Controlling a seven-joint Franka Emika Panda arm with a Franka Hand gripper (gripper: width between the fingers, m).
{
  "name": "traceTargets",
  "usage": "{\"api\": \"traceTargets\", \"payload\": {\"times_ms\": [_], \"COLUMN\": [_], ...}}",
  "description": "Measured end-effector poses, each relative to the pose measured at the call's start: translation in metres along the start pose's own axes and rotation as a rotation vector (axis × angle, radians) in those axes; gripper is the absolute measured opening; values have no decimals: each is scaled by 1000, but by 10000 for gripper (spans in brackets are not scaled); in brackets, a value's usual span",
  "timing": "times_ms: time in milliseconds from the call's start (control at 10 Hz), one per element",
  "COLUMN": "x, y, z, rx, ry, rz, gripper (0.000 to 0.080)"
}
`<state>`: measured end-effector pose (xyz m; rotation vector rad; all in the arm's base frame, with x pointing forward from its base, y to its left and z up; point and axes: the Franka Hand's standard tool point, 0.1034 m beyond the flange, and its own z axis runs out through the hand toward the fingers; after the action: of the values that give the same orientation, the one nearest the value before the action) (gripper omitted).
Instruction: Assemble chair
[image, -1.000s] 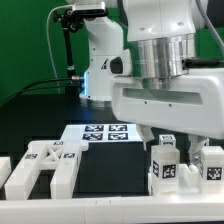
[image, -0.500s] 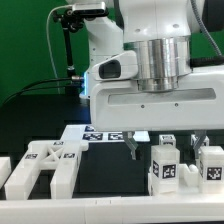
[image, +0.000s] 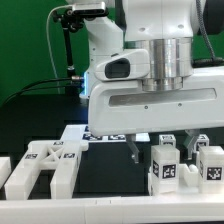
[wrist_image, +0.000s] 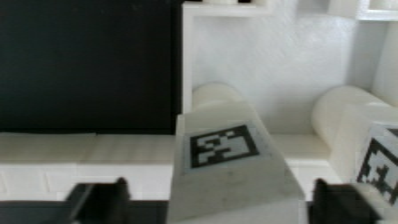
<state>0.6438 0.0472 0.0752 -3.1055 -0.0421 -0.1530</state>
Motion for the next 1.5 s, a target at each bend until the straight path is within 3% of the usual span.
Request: {"api": "traceTargets", "payload": {"times_ms": [100,200,300,500,800,900,1100,1300,1400,1500], "x": [0,0,0,0,0,0,0,-2,-6,-5], "y": [0,-1,-1,-2,-5,-6,-8,-10,-16,-15], "z": [0,0,0,0,2,3,3,4,4,4], "rx": [1,2,3,10,18,29,64,51,22,25], "ry": [0,0,0,-1,-8,-14,-5,-12,-37,-32], "rz": [77,158,249,388,1023,1283,1536,1472,1357,1196], "gripper": [385,385,286,286,286,287,287,288,510,510]}}
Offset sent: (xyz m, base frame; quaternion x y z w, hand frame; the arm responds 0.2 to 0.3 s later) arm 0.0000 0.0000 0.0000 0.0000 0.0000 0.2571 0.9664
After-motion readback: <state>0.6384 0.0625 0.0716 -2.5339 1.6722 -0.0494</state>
